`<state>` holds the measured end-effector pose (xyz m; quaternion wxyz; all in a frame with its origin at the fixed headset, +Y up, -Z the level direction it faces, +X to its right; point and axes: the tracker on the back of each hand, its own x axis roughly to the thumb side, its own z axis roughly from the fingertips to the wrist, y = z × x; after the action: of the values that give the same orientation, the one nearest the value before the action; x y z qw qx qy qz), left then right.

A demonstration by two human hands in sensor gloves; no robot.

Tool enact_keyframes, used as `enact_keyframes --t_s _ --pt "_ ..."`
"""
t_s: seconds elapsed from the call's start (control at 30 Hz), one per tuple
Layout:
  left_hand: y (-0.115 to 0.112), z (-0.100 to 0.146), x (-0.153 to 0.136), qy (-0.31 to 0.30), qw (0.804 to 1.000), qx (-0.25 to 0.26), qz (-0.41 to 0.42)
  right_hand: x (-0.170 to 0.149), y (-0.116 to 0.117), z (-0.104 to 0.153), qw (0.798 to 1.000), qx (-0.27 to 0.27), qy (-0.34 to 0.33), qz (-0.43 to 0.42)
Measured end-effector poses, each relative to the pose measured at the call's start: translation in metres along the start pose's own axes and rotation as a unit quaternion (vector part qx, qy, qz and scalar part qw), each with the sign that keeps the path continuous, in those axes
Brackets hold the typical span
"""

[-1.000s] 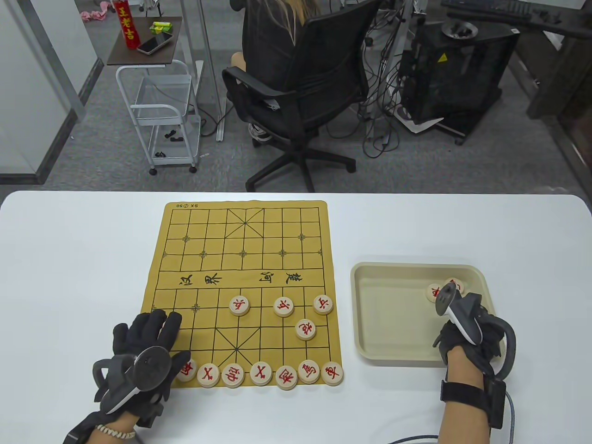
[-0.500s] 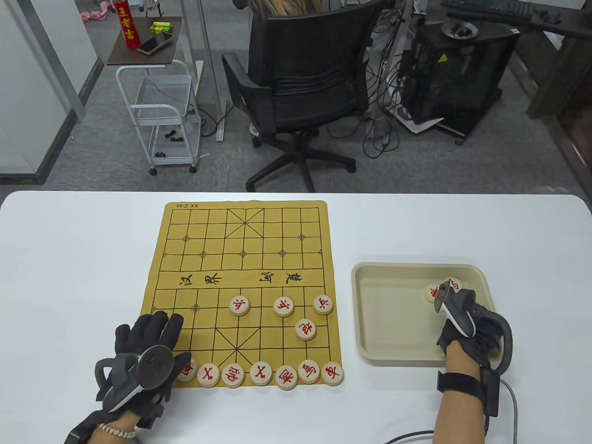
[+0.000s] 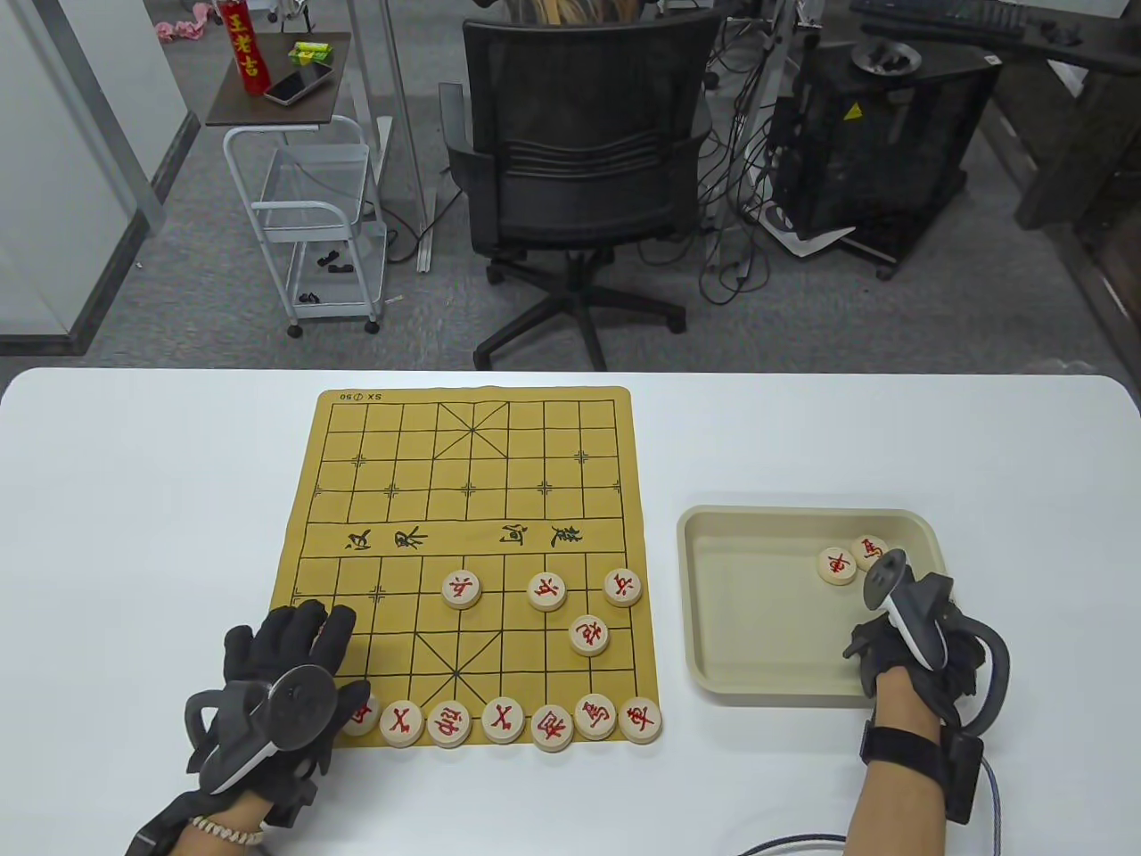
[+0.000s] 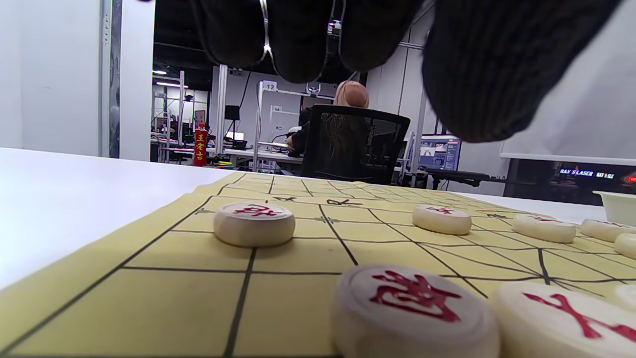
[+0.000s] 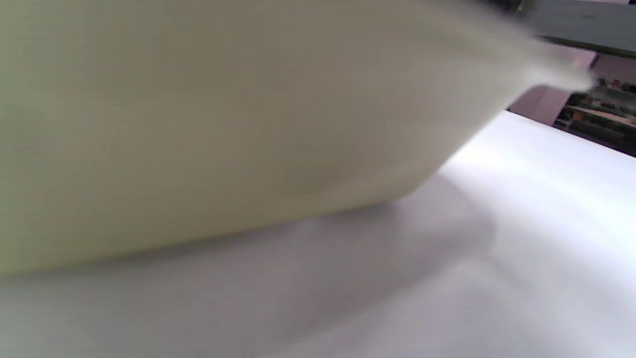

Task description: Set up Chinese chess pieces

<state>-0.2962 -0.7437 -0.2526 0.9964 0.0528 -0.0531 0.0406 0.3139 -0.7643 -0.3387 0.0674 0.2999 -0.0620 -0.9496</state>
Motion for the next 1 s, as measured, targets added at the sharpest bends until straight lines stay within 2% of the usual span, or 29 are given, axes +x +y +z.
enact_keyframes --t_s 0.17,0.27,0.33,0.47,0.53,0.63,0.73,0.83,1.0 --pt "0.0 0.0 0.0 -0.002 1.0 -0.001 0.004 0.02 -0.021 0.034 0.995 -0.05 -0.064 -0.059" --pt "0.002 0.002 0.0 -0.007 1.0 0.005 0.009 0.047 -0.041 0.072 0.98 -0.089 -0.143 -0.108" --pt "0.003 0.003 0.001 -0.009 1.0 0.008 0.012 0.067 -0.053 0.101 0.965 -0.113 -0.201 -0.128" --pt "0.004 0.005 0.001 -0.011 1.0 0.01 0.014 0.111 -0.07 0.168 0.92 -0.145 -0.311 -0.189" --pt "0.005 0.006 0.0 -0.012 1.0 0.012 0.016 0.13 -0.073 0.196 0.897 -0.147 -0.357 -0.214" --pt "0.004 0.006 0.001 -0.016 1.0 0.012 0.013 0.158 -0.07 0.231 0.877 -0.153 -0.406 -0.205" --pt "0.003 0.007 0.002 -0.02 1.0 0.011 0.01 0.177 -0.059 0.25 0.864 -0.17 -0.432 -0.194" --pt "0.001 0.007 0.005 -0.025 1.0 0.007 0.005 0.187 -0.046 0.257 0.858 -0.176 -0.447 -0.18" --pt "0.001 0.009 0.019 -0.056 0.998 0.0 0.007 0.184 -0.039 0.261 0.846 -0.198 -0.467 -0.165"
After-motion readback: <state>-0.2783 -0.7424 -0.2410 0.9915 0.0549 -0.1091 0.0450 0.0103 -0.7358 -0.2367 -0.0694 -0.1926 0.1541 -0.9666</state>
